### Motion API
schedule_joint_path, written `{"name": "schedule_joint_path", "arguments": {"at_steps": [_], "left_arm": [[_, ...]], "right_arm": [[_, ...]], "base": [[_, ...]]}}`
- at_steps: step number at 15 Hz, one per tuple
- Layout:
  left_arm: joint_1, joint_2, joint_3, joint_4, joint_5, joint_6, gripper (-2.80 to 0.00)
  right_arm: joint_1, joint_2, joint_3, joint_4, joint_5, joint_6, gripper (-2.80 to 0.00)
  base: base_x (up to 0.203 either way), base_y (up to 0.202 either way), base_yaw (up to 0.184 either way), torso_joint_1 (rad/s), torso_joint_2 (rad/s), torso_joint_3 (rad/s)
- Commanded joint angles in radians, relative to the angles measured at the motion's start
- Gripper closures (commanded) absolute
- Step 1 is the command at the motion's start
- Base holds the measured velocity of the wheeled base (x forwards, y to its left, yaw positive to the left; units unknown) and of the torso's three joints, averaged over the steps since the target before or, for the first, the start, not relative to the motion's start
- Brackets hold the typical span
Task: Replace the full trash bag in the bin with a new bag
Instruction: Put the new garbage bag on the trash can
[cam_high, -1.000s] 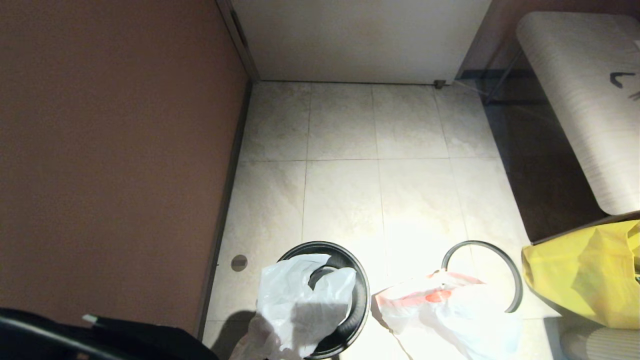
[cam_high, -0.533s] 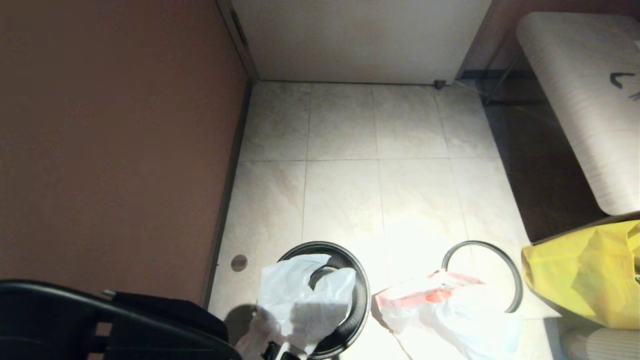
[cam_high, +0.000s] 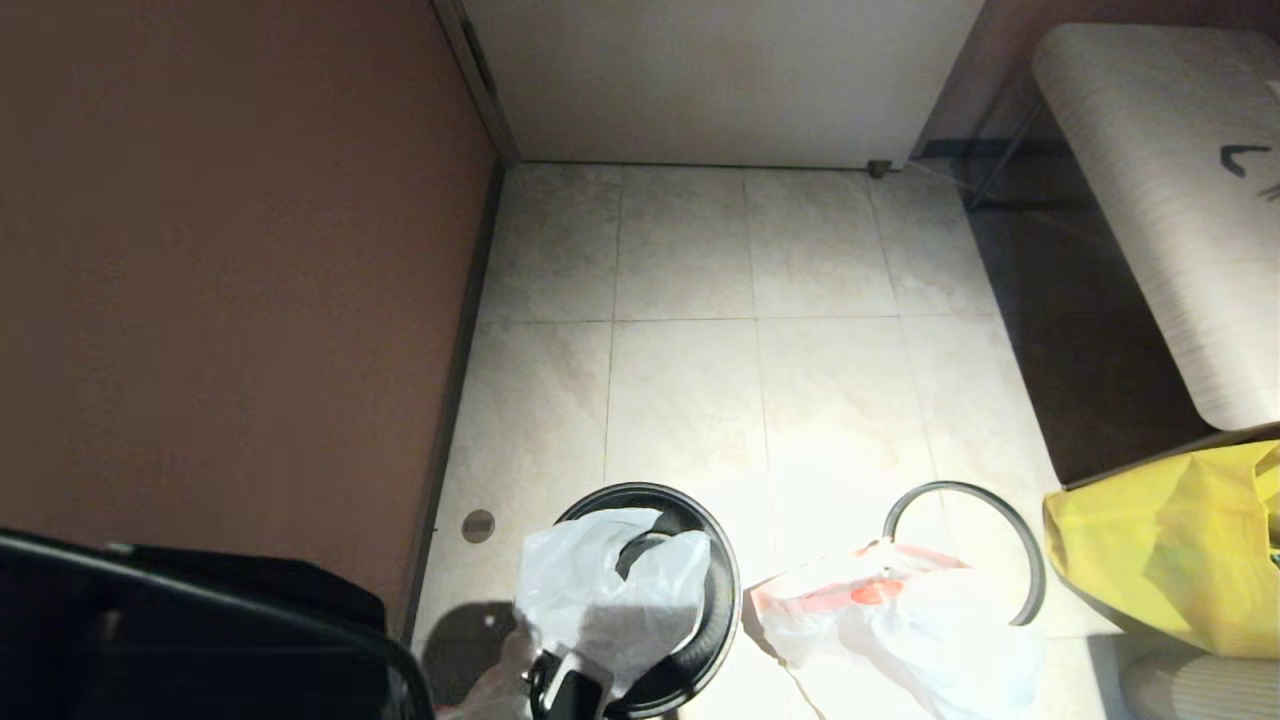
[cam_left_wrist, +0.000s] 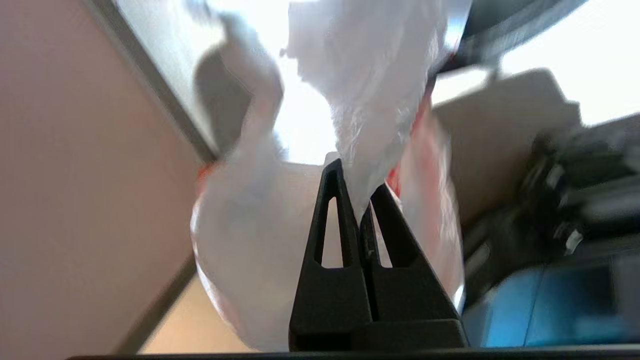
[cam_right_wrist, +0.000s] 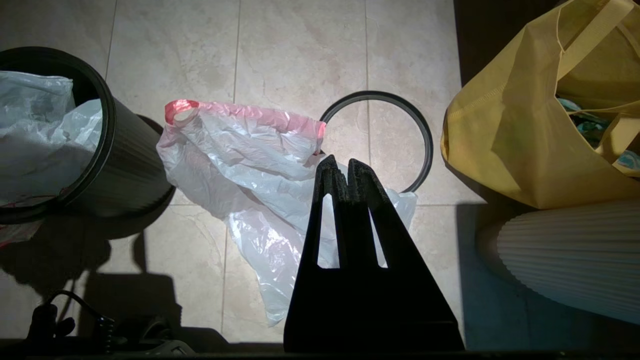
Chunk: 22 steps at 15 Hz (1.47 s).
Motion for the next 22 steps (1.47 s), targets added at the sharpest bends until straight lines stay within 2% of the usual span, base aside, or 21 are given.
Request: {"name": "schedule_joint_path", "arguments": {"at_steps": [1, 3, 9, 11, 15, 18, 22], "left_arm": [[0.067, -0.132, -0.113, 0.052, -0.021, 0.104, 0.00], [0.088, -0.165, -0.237, 0.188, -0.044, 0.139, 0.00], [0.094, -0.129, -0.706, 0.547, -0.068, 0.154, 0.00], [0.092, -0.091, -0.832, 0.649, -0.123, 0.154, 0.00], [0.093, 0.084, -0.958, 0.700, -0.153, 0.151, 0.00], [0.119, 0.192, -1.128, 0.702, -0.148, 0.159, 0.00], [0.176, 0.340, -1.383, 0.709, -0.136, 0.238, 0.00]], "right_arm": [[0.000, 0.001, 0.000, 0.000, 0.000, 0.000, 0.00], [0.000, 0.001, 0.000, 0.000, 0.000, 0.000, 0.00], [0.000, 0.001, 0.000, 0.000, 0.000, 0.000, 0.00], [0.000, 0.001, 0.000, 0.000, 0.000, 0.000, 0.00], [0.000, 0.001, 0.000, 0.000, 0.000, 0.000, 0.00], [0.000, 0.001, 0.000, 0.000, 0.000, 0.000, 0.00], [0.000, 0.001, 0.000, 0.000, 0.000, 0.000, 0.00]], "base": [[0.000, 0.000, 0.000, 0.000, 0.00, 0.000], [0.000, 0.000, 0.000, 0.000, 0.00, 0.000], [0.000, 0.000, 0.000, 0.000, 0.00, 0.000], [0.000, 0.000, 0.000, 0.000, 0.00, 0.000], [0.000, 0.000, 0.000, 0.000, 0.00, 0.000], [0.000, 0.000, 0.000, 0.000, 0.00, 0.000], [0.000, 0.000, 0.000, 0.000, 0.00, 0.000]]}}
